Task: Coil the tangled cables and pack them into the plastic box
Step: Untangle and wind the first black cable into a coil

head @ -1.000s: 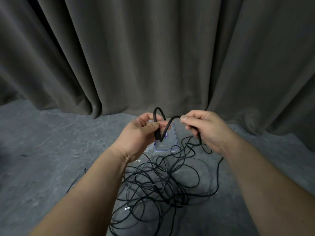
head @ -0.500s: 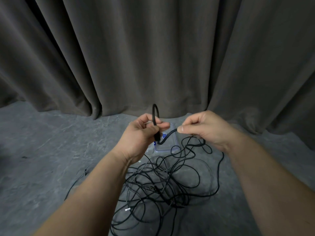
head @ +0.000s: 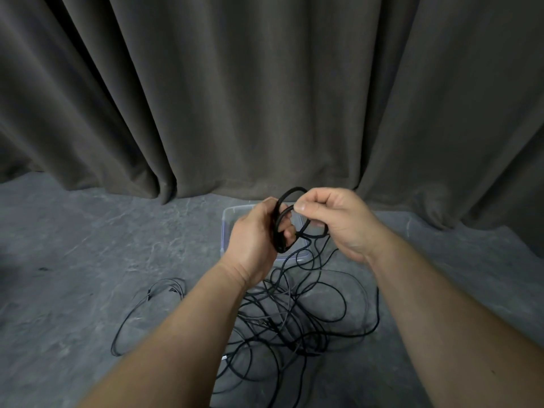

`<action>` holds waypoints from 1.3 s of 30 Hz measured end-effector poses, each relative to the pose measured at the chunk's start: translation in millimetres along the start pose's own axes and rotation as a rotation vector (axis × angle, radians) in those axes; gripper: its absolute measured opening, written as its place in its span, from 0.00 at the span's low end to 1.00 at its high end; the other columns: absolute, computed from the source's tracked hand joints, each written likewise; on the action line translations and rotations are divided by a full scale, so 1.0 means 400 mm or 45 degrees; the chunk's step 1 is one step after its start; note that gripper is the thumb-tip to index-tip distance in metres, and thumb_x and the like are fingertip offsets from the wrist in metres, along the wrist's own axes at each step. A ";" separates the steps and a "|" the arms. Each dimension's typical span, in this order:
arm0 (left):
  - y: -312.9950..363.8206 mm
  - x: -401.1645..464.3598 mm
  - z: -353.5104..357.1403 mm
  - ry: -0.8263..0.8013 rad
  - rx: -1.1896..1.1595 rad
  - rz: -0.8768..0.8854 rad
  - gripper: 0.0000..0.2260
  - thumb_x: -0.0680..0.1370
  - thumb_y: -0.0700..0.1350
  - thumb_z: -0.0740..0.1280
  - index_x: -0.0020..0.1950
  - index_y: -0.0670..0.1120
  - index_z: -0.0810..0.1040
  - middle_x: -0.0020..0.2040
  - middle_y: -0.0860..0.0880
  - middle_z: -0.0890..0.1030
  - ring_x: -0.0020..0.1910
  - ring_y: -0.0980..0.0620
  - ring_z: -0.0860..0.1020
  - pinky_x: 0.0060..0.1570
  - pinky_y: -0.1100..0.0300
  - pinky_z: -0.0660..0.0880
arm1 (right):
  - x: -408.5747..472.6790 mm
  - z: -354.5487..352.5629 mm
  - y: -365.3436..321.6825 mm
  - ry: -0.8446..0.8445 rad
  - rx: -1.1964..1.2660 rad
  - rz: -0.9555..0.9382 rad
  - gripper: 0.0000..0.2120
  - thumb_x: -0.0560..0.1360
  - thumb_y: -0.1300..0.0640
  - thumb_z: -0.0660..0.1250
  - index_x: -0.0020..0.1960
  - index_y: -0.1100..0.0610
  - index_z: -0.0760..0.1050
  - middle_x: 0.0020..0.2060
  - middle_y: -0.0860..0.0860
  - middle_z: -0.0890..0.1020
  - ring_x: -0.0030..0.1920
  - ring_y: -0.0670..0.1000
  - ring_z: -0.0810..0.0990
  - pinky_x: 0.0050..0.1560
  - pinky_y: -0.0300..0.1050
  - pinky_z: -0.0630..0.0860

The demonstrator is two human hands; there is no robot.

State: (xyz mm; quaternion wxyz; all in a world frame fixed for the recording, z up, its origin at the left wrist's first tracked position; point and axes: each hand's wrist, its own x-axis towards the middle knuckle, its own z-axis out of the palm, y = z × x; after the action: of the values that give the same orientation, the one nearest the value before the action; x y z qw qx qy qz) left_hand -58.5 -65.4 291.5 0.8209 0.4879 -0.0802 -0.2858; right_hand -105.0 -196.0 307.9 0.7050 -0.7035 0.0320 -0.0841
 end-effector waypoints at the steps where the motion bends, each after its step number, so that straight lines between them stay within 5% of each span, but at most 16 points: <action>1: -0.001 0.002 0.000 -0.001 0.015 -0.001 0.12 0.82 0.44 0.53 0.41 0.43 0.68 0.30 0.49 0.62 0.30 0.52 0.63 0.36 0.58 0.62 | 0.002 0.003 0.004 0.030 0.047 -0.004 0.07 0.76 0.67 0.65 0.39 0.62 0.77 0.30 0.50 0.80 0.29 0.40 0.77 0.33 0.30 0.71; 6: -0.011 0.010 -0.006 0.014 0.091 -0.020 0.18 0.83 0.51 0.52 0.39 0.44 0.69 0.29 0.51 0.63 0.29 0.53 0.63 0.35 0.59 0.62 | 0.001 0.028 0.013 0.137 0.264 0.040 0.07 0.77 0.66 0.64 0.40 0.64 0.75 0.28 0.53 0.81 0.27 0.47 0.78 0.28 0.35 0.73; 11: 0.000 0.009 -0.011 0.065 0.115 0.016 0.18 0.84 0.51 0.53 0.37 0.45 0.68 0.28 0.51 0.65 0.29 0.53 0.63 0.36 0.58 0.61 | 0.016 0.020 0.031 0.168 0.233 0.151 0.05 0.73 0.56 0.70 0.39 0.54 0.81 0.36 0.49 0.83 0.43 0.50 0.80 0.55 0.52 0.74; 14: -0.004 0.006 -0.009 0.042 0.128 -0.003 0.18 0.83 0.52 0.53 0.38 0.45 0.70 0.29 0.51 0.67 0.30 0.53 0.64 0.36 0.58 0.62 | 0.019 0.016 0.036 0.239 0.311 0.170 0.06 0.75 0.58 0.68 0.39 0.57 0.79 0.29 0.46 0.80 0.35 0.46 0.80 0.48 0.46 0.76; 20: -0.011 -0.008 -0.002 -0.073 0.179 -0.017 0.16 0.83 0.47 0.53 0.38 0.45 0.70 0.30 0.51 0.64 0.31 0.54 0.64 0.36 0.59 0.61 | 0.019 0.032 0.044 0.310 0.225 0.181 0.10 0.72 0.54 0.73 0.40 0.60 0.80 0.34 0.58 0.79 0.35 0.56 0.78 0.44 0.54 0.77; 26: 0.009 -0.008 -0.004 -0.063 0.117 -0.022 0.17 0.84 0.49 0.55 0.36 0.46 0.67 0.28 0.52 0.62 0.28 0.55 0.62 0.35 0.60 0.61 | 0.033 0.052 0.054 0.540 0.128 0.084 0.18 0.56 0.40 0.77 0.30 0.51 0.74 0.32 0.54 0.74 0.36 0.54 0.71 0.40 0.51 0.69; 31: 0.021 -0.010 -0.017 0.017 0.294 0.061 0.17 0.83 0.50 0.56 0.35 0.47 0.65 0.27 0.53 0.60 0.28 0.54 0.57 0.32 0.60 0.57 | 0.042 0.052 0.078 0.538 0.051 -0.028 0.17 0.62 0.41 0.75 0.30 0.50 0.72 0.25 0.46 0.68 0.33 0.52 0.66 0.37 0.49 0.67; 36: 0.025 -0.014 -0.020 0.008 0.341 0.054 0.17 0.83 0.51 0.55 0.36 0.47 0.66 0.28 0.53 0.61 0.26 0.56 0.57 0.28 0.64 0.57 | 0.042 0.056 0.083 0.567 0.092 -0.038 0.18 0.60 0.40 0.76 0.30 0.51 0.72 0.32 0.56 0.72 0.35 0.55 0.70 0.37 0.53 0.70; 39: 0.024 -0.017 -0.019 -0.048 0.358 0.051 0.16 0.84 0.48 0.54 0.37 0.47 0.66 0.27 0.54 0.62 0.25 0.57 0.58 0.27 0.65 0.58 | 0.043 0.047 0.085 0.575 0.169 -0.014 0.17 0.68 0.48 0.76 0.31 0.52 0.70 0.29 0.56 0.69 0.30 0.53 0.69 0.33 0.49 0.71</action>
State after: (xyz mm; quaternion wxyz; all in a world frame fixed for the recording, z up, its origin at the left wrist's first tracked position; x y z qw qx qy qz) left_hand -57.2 -52.4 296.6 0.7484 0.5908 -0.1445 -0.2646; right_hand -82.5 -180.6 275.6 0.7242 -0.6191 0.1793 -0.2451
